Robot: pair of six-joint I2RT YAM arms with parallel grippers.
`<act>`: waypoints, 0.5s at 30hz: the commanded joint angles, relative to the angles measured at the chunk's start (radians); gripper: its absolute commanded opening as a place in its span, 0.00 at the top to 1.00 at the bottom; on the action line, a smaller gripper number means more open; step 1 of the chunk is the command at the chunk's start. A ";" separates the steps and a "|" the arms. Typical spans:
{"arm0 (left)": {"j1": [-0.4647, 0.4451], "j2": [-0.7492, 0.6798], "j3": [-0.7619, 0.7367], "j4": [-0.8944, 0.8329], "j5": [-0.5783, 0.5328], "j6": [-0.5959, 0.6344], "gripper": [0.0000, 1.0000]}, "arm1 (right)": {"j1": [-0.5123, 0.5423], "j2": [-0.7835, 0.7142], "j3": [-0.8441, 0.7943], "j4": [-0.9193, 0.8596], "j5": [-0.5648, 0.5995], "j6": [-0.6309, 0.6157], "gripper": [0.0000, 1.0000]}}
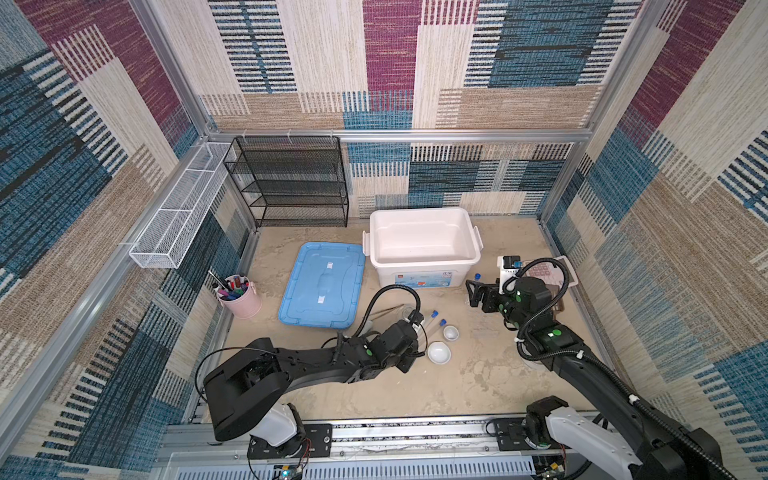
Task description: Organize the chemistry lab equipment
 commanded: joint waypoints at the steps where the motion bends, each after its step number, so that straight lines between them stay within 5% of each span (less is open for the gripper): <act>1: -0.001 -0.024 -0.008 0.016 -0.027 -0.028 0.86 | 0.000 -0.010 0.009 0.013 -0.055 0.020 0.04; 15: -0.010 -0.174 -0.070 0.126 -0.064 0.024 0.87 | 0.000 -0.032 0.079 -0.037 -0.202 0.041 0.09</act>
